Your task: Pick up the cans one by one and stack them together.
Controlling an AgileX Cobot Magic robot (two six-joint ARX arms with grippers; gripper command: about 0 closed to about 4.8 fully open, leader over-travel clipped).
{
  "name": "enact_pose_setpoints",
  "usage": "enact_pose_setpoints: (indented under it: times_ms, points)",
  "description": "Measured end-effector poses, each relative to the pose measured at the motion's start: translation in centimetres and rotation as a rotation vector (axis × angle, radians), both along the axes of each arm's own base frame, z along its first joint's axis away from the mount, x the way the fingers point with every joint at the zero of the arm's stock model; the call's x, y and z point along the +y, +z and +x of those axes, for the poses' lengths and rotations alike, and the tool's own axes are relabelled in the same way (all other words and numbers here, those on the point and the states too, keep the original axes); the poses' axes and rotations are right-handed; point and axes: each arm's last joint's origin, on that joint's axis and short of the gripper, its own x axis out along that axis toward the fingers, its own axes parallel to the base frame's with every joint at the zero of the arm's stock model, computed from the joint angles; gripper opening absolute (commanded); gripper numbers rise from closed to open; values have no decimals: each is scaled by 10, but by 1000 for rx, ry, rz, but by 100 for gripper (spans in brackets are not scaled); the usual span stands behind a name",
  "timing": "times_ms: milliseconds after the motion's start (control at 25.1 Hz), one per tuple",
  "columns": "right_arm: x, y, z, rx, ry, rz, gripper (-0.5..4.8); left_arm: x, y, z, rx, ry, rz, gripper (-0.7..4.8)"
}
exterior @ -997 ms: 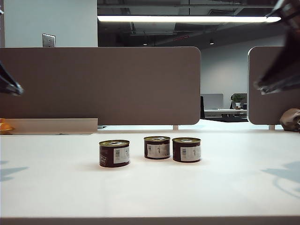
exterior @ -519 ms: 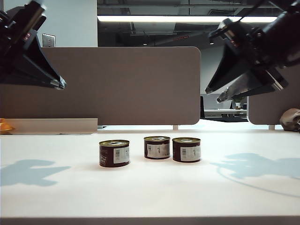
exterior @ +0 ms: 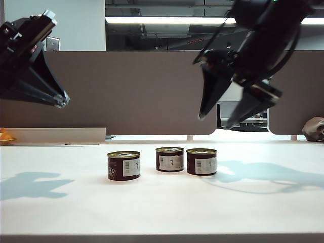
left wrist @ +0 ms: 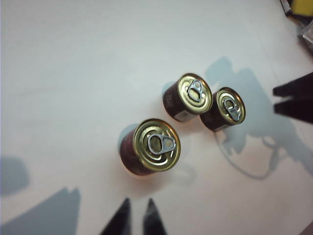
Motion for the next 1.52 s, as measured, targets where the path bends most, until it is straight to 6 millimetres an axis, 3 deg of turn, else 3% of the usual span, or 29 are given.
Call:
enact_pose_setpoints:
  times_ms: [199, 359, 1037, 1117, 1197, 1237, 1396, 1436, 1516]
  points:
    - [32, -6, 12, -2, 68, -212, 393, 0, 29, 5, -38, 2, 78, -6]
    - [35, -10, 20, 3, 74, -291, 430, 0, 36, 6, -69, -4, 104, -6]
    - [54, -39, 30, 65, 121, -316, 431, 2, 41, -1, -84, -7, 105, -6]
    - [54, -42, 30, 70, 120, -320, 411, 3, 42, -3, -78, -7, 107, -6]
    - [54, -41, 32, 51, 113, -321, 316, 3, 42, -4, -75, -8, 108, -6]
    - [55, -41, 33, 45, 112, -319, 293, 4, 42, -5, -72, -8, 109, -6]
    - [56, -42, 34, 31, 111, -312, 278, 4, 42, -6, -69, -10, 112, -6]
    - [56, -42, 35, 28, 111, -310, 200, 4, 42, -7, -65, -10, 113, -6]
    - [56, -41, 35, 20, 110, -306, 154, 4, 41, -7, -55, -11, 116, -6]
